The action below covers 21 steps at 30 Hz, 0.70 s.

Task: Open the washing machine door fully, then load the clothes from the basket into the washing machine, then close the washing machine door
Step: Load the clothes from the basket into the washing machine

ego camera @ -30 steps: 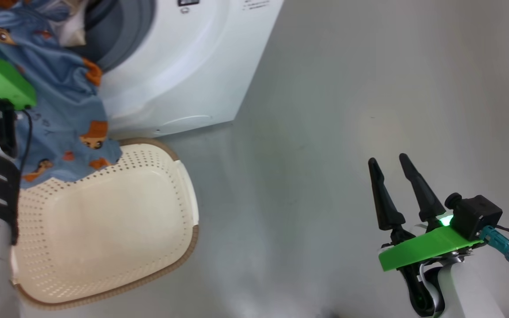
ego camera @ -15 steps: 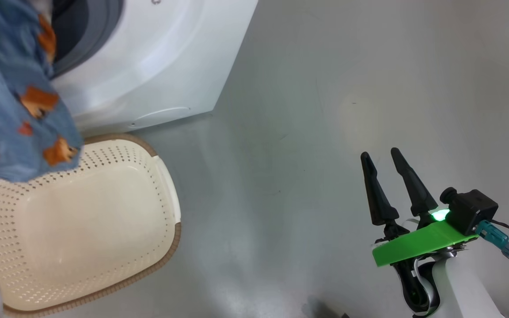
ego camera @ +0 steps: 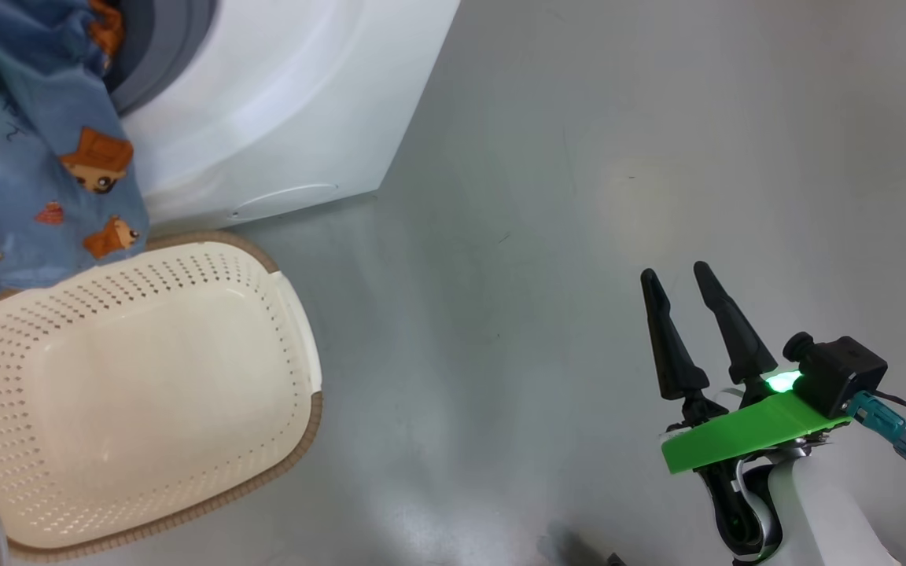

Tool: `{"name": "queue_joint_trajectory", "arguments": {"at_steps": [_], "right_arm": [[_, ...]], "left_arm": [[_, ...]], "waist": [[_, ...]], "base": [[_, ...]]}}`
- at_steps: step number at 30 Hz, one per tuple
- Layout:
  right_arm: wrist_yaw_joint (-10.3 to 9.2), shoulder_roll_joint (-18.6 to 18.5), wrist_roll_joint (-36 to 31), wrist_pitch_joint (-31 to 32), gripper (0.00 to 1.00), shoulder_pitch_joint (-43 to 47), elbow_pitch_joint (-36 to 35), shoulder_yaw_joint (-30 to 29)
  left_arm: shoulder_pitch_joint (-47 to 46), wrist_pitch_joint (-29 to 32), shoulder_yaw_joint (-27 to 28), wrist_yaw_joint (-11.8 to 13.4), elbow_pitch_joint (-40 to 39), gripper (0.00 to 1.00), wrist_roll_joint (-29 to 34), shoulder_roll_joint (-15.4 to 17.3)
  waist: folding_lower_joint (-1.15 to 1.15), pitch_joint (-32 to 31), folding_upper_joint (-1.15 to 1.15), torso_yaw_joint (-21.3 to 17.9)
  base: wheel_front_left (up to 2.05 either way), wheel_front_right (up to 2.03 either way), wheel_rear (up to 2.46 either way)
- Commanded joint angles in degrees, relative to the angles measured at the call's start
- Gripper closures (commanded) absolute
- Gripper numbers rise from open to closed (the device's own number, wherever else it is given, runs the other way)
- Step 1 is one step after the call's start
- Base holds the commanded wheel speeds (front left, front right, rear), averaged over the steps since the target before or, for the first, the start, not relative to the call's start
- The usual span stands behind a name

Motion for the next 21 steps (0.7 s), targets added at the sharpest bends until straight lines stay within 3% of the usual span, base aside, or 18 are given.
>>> {"name": "queue_joint_trajectory", "arguments": {"at_steps": [1,2,3,12,21], "right_arm": [[0.16,-0.2,0.0,-0.4,0.0,-0.4,-1.3,1.0],[0.16,-0.2,0.0,-0.4,0.0,-0.5,-1.3,1.0],[0.16,-0.2,-0.2,-0.4,0.0,-0.5,-1.4,0.9],[0.16,-0.2,-0.9,-0.4,0.0,-0.8,-1.5,0.3],[0.16,-0.1,-2.2,-0.4,0.0,-1.4,-1.8,-0.2]], "left_arm": [[-0.2,-0.3,0.5,-0.3,-0.2,0.7,0.5,2.2],[-0.4,-0.3,0.5,-0.3,0.7,0.44,0.6,2.3],[-0.9,-0.3,0.5,-0.5,2.3,0.0,0.4,2.2],[-0.6,-0.3,0.7,-1.5,5.0,0.0,-0.7,0.8],[4.2,-0.3,1.2,-2.1,0.7,0.0,-1.2,-1.7]], "waist": [[0.0,0.1,0.0,0.2],[0.0,0.1,0.0,0.4],[0.0,0.1,0.0,0.7],[0.0,-0.1,0.0,2.7],[0.0,-0.1,0.0,5.2]], "base": [[0.0,0.0,0.0],[0.0,0.0,0.0],[0.0,0.0,0.0],[0.0,0.0,0.0],[0.0,0.0,0.0]]}}
